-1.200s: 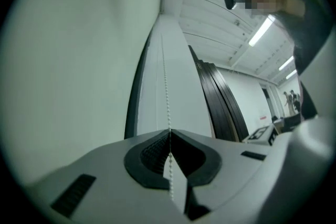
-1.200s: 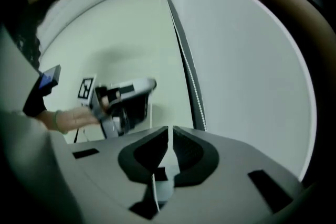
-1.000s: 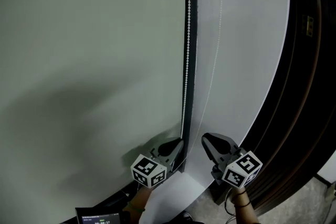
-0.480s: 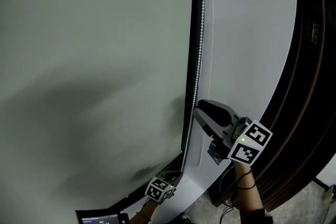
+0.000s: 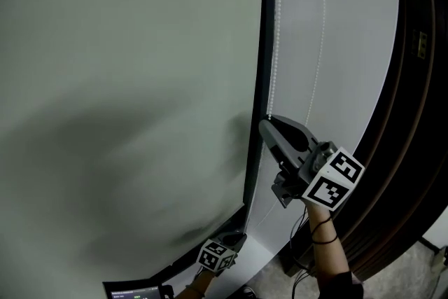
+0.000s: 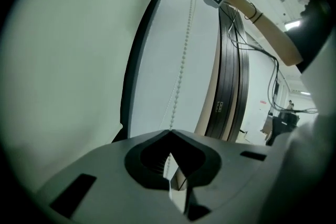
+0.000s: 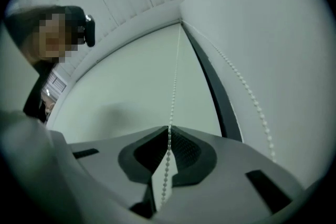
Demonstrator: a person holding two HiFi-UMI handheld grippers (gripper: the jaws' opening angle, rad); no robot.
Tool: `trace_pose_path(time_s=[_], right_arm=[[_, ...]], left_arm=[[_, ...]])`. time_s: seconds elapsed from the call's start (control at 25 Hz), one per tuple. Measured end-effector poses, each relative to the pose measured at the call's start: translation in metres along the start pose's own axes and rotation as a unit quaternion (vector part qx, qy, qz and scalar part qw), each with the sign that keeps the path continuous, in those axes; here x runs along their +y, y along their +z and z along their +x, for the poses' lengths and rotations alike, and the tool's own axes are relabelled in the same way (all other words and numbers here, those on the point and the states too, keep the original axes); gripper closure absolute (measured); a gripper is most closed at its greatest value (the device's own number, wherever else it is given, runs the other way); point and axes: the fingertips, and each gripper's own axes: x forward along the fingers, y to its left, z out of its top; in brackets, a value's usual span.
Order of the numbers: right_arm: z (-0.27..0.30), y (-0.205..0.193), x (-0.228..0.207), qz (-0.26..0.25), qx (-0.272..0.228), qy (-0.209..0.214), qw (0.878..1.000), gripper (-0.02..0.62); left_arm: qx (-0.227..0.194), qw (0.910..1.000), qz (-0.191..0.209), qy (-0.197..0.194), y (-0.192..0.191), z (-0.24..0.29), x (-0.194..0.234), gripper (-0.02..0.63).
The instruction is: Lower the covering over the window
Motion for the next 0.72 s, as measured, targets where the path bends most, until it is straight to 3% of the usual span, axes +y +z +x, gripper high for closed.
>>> trace_pose_path(time_s=[0.12,0.24,0.36,0.52,0.6,0.72], right_arm=[[-0.009,0.003,-0.012,0.034,-0.035,-0.016,0.999,0.574],[-0.015,0.004,-0.011,0.037,-0.046,-0.025,0.998,0.574],[-0.017,0.004,-0.011,0.025,-0.051,-0.033,0.998,0.574],[-0.021,0.006,-0.011,0.015,-0.061,-0.038,0.997,0.575],[-0.021,-0.005,-0.008,0.001,-0.038,-0.042,0.998,0.575],[-0.029,-0.053,-0.004,-0.002,0.014,-0.057,0.998,0.575]], left_arm=[[0.006,0.9999,0.011,0.000,-0.001,-0.002,0.002,0.603],[0.007,0.9995,0.028,0.008,-0.006,-0.012,-0.001,0.603],[-0.034,0.9991,0.023,0.008,0.011,-0.017,-0.004,0.601],[-0.089,0.9931,0.066,0.038,0.051,-0.027,0.003,0.574],[-0.130,0.9882,0.071,0.038,0.081,-0.041,-0.001,0.569],[-0.187,0.9807,0.054,0.019,0.123,-0.065,-0.016,0.569]])
